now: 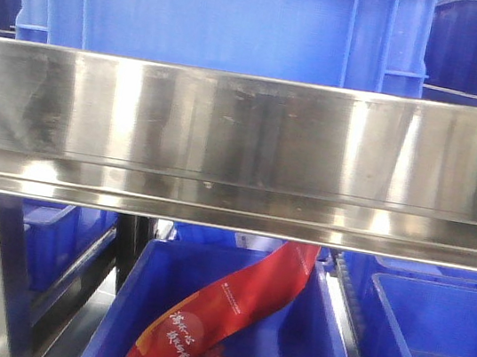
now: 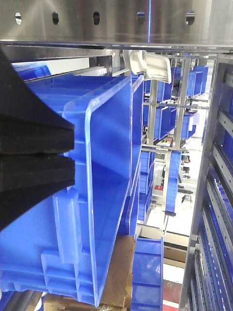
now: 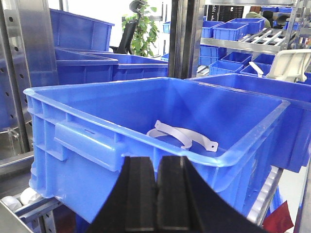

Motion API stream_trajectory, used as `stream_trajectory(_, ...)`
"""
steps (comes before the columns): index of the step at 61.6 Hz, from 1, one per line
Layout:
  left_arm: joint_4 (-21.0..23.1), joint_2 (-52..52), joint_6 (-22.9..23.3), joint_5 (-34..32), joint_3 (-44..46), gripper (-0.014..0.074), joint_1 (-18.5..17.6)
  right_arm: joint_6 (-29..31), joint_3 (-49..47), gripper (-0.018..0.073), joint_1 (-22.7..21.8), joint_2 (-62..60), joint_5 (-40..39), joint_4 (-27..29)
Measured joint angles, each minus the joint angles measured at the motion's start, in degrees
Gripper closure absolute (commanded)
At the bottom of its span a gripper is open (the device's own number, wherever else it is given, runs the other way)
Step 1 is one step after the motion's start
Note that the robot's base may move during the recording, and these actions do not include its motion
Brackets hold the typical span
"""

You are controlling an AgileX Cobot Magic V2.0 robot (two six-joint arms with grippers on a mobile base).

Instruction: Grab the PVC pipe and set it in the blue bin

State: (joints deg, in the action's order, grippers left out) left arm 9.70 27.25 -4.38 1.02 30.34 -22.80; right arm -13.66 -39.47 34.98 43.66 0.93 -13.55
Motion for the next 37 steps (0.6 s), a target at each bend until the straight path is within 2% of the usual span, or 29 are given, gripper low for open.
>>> stream_trajectory(25,0.0,0.0,0.0,0.1,0.0,0.0707,0.0,0.5,3.9,0.0727,-0.5,-4.7,0.0,0.0)
stream_trajectory(31,0.0,0.0,0.0,0.1,0.0,0.0707,0.0,6.0,6.8,0.0727,-3.7,-8.3,-0.2,2.2)
stream_trajectory(37,0.0,0.0,0.0,0.1,0.0,0.0707,0.0,12.7,11.1,0.0727,-9.8,-12.5,-2.0,6.9)
